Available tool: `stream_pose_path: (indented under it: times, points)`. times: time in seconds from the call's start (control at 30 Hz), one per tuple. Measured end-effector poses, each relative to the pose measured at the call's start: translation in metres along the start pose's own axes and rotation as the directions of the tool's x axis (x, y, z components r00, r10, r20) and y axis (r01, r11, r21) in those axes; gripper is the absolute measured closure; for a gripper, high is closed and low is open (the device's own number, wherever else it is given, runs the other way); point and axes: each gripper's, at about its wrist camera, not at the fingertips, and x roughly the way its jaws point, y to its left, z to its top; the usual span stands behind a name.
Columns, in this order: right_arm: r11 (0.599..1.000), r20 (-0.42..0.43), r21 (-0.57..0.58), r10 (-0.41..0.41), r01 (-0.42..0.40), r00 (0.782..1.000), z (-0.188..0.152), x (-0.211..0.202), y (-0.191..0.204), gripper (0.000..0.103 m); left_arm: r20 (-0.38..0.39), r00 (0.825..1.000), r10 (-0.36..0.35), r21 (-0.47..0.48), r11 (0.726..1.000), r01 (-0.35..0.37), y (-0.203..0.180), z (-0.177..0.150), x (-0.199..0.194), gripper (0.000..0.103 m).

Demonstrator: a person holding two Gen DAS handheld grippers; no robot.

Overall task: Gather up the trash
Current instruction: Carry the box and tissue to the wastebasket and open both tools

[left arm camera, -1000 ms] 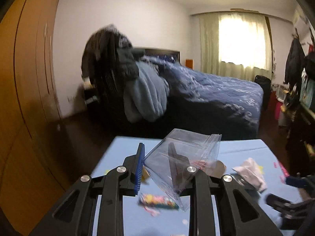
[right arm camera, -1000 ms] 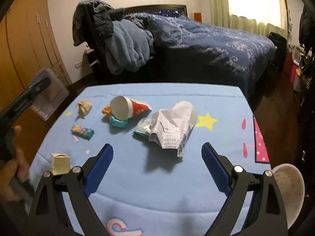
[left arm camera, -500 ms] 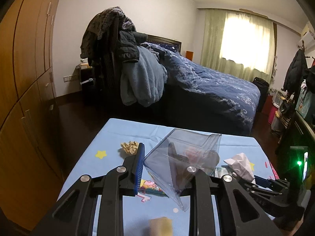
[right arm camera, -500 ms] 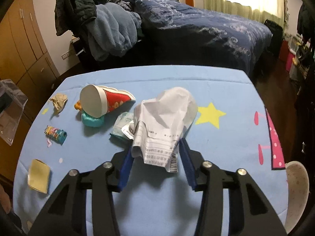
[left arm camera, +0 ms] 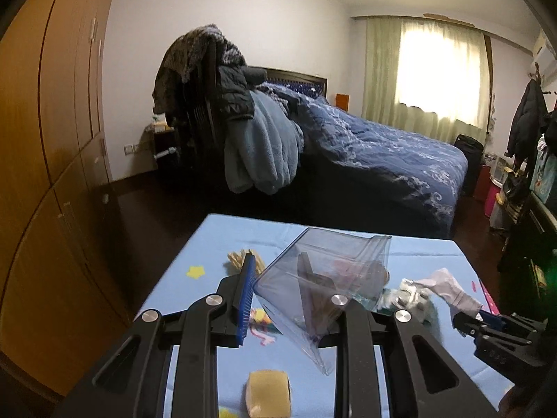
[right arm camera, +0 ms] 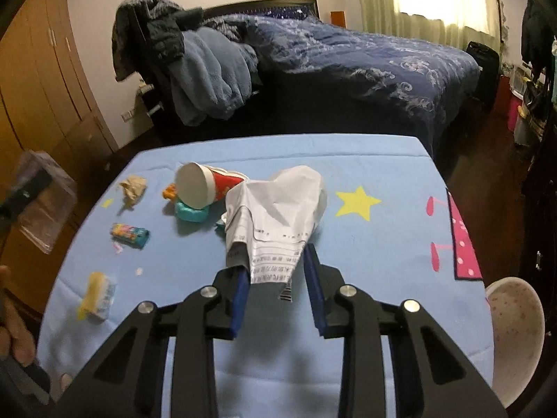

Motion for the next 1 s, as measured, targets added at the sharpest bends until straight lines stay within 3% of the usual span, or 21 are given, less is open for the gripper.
stream_pose_path:
  times: [0.1, 0.33, 0.63, 1.0]
  points:
    - [0.998, -0.008, 0.04, 0.053, -0.053, 0.999, -0.005, -0.012, -0.008, 0.072, -0.024, 1.0, -0.017, -0.015, 1.0, 0.017, 0.0, -0.002, -0.002, 0.078]
    - [0.994, 0.011, 0.067, 0.083, -0.084, 0.996, -0.018, -0.037, -0.014, 0.072, -0.057, 0.997, -0.06, -0.016, 0.998, 0.059, -0.01, -0.009, -0.01, 0.078]
    - [0.992, 0.016, 0.075, 0.096, -0.097, 0.995, -0.035, -0.053, -0.016, 0.072, -0.122, 0.984, -0.127, -0.037, 0.992, 0.123, -0.019, -0.017, -0.016, 0.078]
    - [0.992, 0.019, 0.076, 0.102, -0.104, 0.995, -0.048, -0.066, -0.015, 0.072, -0.152, 0.977, -0.148, -0.031, 0.989, 0.145, -0.027, -0.025, -0.023, 0.078]
